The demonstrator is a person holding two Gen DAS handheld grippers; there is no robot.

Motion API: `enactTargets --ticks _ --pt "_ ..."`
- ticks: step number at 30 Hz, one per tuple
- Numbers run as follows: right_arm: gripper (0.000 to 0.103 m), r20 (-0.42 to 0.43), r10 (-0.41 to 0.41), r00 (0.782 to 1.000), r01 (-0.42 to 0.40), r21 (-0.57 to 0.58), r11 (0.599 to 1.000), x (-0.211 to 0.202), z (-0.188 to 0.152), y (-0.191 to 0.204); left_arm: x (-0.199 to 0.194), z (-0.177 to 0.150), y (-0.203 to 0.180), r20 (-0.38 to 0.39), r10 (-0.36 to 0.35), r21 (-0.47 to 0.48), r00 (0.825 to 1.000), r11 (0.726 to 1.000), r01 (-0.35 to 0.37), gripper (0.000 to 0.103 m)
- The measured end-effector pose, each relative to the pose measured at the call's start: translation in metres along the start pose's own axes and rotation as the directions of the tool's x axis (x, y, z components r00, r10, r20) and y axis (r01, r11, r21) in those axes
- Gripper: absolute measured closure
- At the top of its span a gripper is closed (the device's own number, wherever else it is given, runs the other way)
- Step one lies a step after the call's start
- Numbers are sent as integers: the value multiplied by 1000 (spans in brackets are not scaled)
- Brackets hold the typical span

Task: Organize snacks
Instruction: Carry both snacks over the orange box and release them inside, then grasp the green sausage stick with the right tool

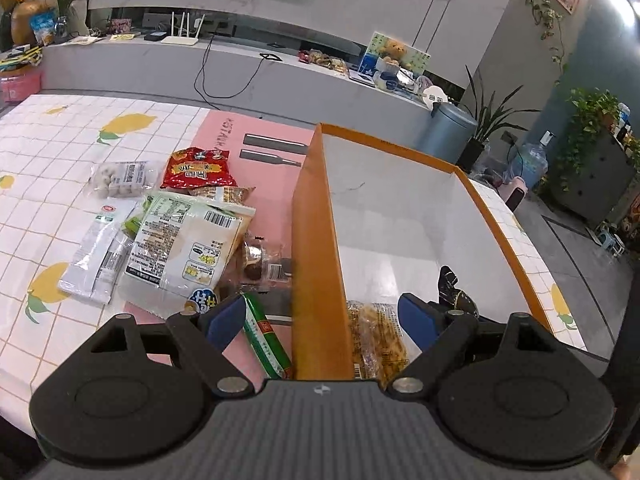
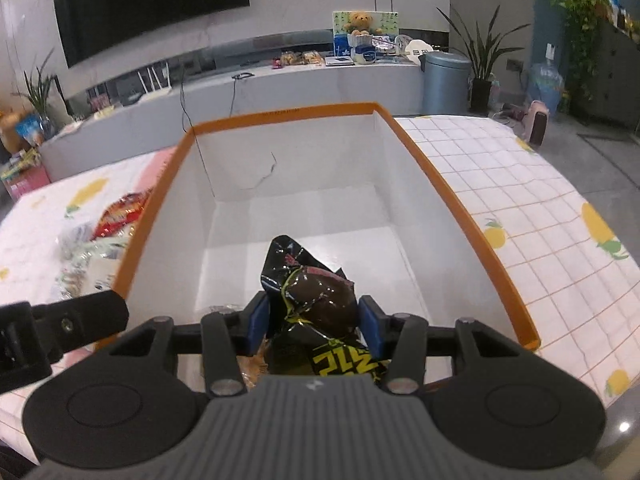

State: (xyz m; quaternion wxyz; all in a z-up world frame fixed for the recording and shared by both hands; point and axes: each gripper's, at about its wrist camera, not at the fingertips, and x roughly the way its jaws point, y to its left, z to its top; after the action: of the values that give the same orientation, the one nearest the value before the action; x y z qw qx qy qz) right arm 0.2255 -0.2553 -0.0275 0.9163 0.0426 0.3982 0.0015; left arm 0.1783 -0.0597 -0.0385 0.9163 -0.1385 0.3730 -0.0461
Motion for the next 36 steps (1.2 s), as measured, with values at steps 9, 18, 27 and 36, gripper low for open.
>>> enactTargets --ticks 9,18,27,36 --pt "52 13 9 1000 -10 40 999 -7 2 -3 2 0 4 -11 10 -4 1000 1000 -10 3" --pt "43 67 25 997 -31 91 995 -21 6 -9 -5 3 4 7 16 -4 1000 1000 -16 3" --pt "26 167 84 982 -99 85 991 -43 4 0 -34 18 14 40 34 15 999 999 -35 3" --pt "26 312 184 932 -202 26 979 -72 -14 31 -84 27 61 98 81 -25 992 997 -79 3"
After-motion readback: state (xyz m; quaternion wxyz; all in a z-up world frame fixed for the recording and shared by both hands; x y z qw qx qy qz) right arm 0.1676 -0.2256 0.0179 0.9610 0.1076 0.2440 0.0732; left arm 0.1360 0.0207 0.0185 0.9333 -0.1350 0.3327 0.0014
